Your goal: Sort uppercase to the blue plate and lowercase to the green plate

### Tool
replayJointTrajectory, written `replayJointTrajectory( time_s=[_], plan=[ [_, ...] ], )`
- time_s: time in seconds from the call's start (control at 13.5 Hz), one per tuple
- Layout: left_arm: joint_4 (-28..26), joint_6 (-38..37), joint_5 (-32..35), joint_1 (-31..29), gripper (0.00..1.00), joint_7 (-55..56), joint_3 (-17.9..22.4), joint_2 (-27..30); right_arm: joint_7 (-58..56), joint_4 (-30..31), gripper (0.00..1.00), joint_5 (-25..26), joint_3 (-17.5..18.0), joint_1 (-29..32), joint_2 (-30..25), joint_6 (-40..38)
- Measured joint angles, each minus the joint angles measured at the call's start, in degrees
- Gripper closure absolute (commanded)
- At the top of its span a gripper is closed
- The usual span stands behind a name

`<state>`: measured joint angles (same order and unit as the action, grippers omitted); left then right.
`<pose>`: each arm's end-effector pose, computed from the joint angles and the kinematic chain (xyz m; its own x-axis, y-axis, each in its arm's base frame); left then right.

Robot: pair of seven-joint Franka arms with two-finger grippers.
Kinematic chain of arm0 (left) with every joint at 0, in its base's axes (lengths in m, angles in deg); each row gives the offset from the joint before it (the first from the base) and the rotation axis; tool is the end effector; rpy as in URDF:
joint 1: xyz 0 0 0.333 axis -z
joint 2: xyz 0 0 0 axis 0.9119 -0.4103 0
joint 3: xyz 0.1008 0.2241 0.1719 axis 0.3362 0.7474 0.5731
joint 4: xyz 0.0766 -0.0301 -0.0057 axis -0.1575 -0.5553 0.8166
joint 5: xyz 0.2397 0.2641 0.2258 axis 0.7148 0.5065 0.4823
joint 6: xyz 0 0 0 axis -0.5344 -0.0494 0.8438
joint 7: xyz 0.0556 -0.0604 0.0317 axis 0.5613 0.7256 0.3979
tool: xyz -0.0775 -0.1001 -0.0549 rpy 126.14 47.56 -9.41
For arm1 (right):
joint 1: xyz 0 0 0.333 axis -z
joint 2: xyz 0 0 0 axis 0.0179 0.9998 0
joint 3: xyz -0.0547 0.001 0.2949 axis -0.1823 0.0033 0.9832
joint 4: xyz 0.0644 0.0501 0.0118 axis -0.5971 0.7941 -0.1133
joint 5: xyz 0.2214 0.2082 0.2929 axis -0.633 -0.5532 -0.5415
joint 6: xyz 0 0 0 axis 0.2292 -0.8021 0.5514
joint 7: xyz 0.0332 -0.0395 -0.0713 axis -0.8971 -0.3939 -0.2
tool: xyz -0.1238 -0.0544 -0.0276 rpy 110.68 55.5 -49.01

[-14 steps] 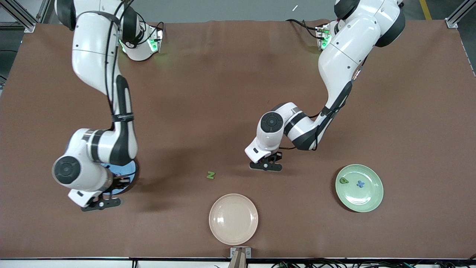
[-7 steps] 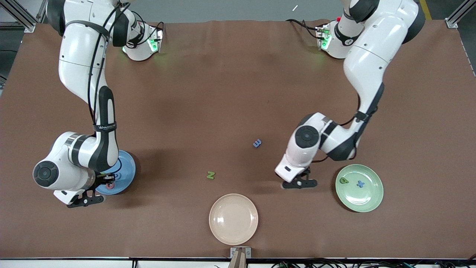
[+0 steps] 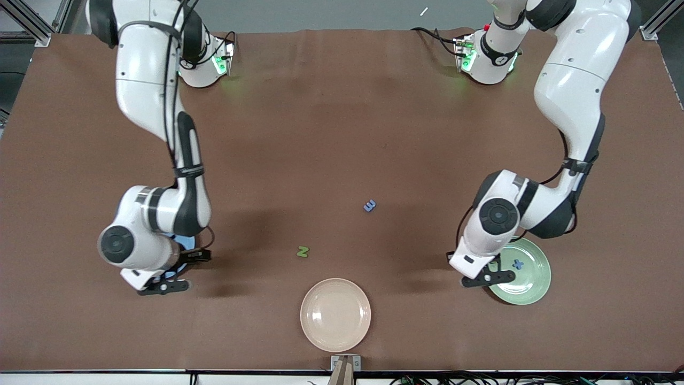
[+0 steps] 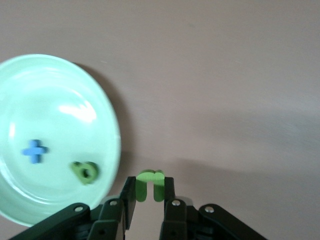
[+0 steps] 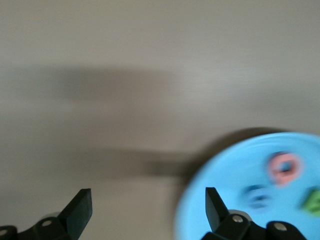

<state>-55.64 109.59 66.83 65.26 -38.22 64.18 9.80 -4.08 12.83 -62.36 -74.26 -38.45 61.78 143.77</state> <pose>0.7187 -0.1940 0.1885 0.9867 0.1071 0.1226 0.1224 -0.9846 -0.1252 0.7281 0.1386 0.1860 0.9977 0.0538 -0.0412 0.0552 -0.9979 0.0337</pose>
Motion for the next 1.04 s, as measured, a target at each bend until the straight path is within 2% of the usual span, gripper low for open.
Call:
replayJointTrajectory(
  time_s=[0.15,0.37,0.59,0.81,0.89,0.96,1.04],
  plan=[
    [-0.1,0.0,0.0,-2.6,0.98,-2.5,0.1,0.0,9.1,-0.5,0.0,-1.5,0.0,-5.5,-0.3,0.0],
    [-0.6,0.1,0.0,-6.5,0.96,-6.0,0.1,-0.1,17.4,-0.4,0.0,-7.5,0.0,-10.7,-0.2,0.5],
    [-0.8,2.0,0.0,-7.3,0.94,-6.1,0.1,-1.1,25.6,-0.3,0.0,-8.0,0.2,-14.2,0.5,4.8],
    [-0.8,3.7,0.0,-7.6,0.88,-6.1,0.2,-2.4,29.6,-0.2,0.0,-8.0,0.2,-16.3,1.7,8.3],
    [-0.8,3.9,0.0,-7.9,0.84,-6.2,0.2,-2.7,30.4,-0.2,0.01,-8.0,0.3,-16.8,2.4,10.0],
    [-0.8,4.2,0.0,-8.2,0.74,-6.4,0.2,-3.0,31.1,-0.2,0.02,-8.0,0.3,-17.1,3.1,11.5],
    [-0.8,4.4,0.0,-8.4,0.58,-6.8,0.2,-3.2,31.5,-0.1,0.02,-8.0,0.3,-17.4,3.9,13.3]
  ],
)
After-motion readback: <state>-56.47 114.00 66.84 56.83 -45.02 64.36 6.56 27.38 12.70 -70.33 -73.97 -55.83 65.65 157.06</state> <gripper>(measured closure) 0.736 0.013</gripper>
